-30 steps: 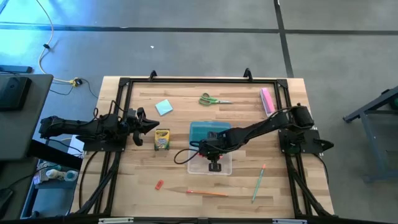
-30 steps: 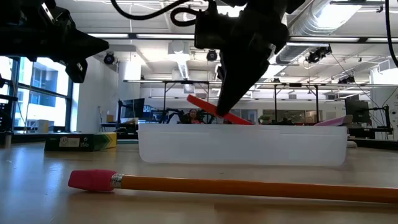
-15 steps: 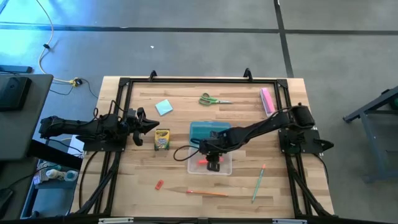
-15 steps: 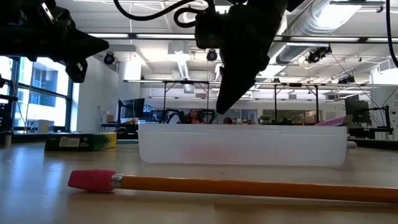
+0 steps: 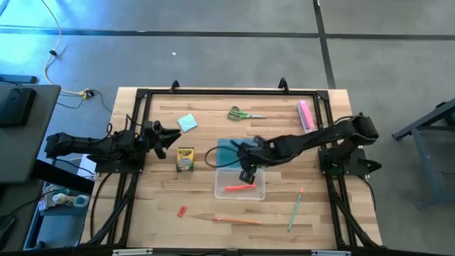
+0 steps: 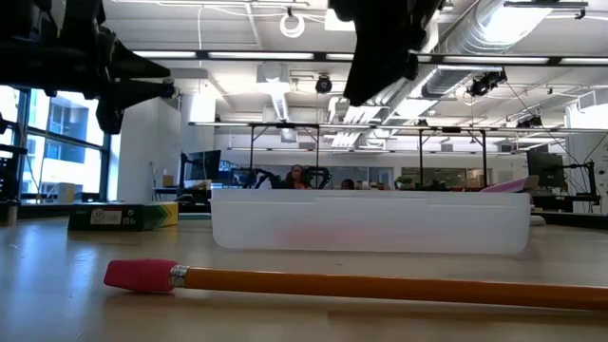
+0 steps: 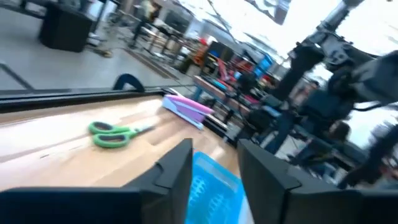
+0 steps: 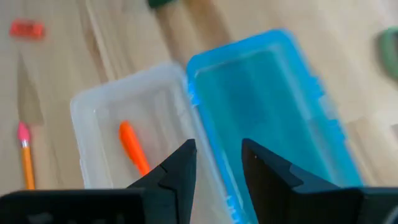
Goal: Pack school essentials
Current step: Put the orange eraser into the blue supply box
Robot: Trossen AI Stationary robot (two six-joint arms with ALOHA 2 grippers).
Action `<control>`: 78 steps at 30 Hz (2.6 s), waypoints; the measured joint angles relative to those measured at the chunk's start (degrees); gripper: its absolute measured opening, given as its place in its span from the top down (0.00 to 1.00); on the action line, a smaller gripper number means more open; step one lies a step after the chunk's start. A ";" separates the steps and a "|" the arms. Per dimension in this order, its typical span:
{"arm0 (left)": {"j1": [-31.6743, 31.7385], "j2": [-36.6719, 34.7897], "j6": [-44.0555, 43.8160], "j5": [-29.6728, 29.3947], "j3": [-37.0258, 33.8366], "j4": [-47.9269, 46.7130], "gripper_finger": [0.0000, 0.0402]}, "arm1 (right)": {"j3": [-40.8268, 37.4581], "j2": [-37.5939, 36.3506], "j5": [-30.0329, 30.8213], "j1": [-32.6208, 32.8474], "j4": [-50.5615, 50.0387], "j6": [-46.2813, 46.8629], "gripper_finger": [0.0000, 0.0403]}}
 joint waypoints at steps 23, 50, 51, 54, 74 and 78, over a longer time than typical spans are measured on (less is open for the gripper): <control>0.00 1.07 -5.21 3.93 8.77 4.67 0.54 | 0.00 -20.86 11.23 -2.86 -23.37 17.63 0.71; -20.47 45.58 -39.29 13.52 44.89 -46.23 0.54 | 0.00 -21.92 10.05 -2.86 -42.52 24.61 0.71; -21.99 47.33 -40.69 13.52 44.87 -46.27 0.54 | 0.00 -21.92 10.05 -2.86 -42.69 24.61 0.71; -26.13 51.79 -45.28 13.52 44.87 -46.21 0.54 | 0.00 -21.92 10.06 -2.86 -42.90 24.60 0.71; -41.07 71.21 -69.62 13.24 46.46 -41.97 0.54 | 0.00 -21.90 11.45 -2.86 -42.92 23.09 0.71; -41.24 74.96 -68.71 13.20 50.76 -45.96 0.54 | 0.00 -21.90 11.44 -2.86 -42.92 22.57 0.71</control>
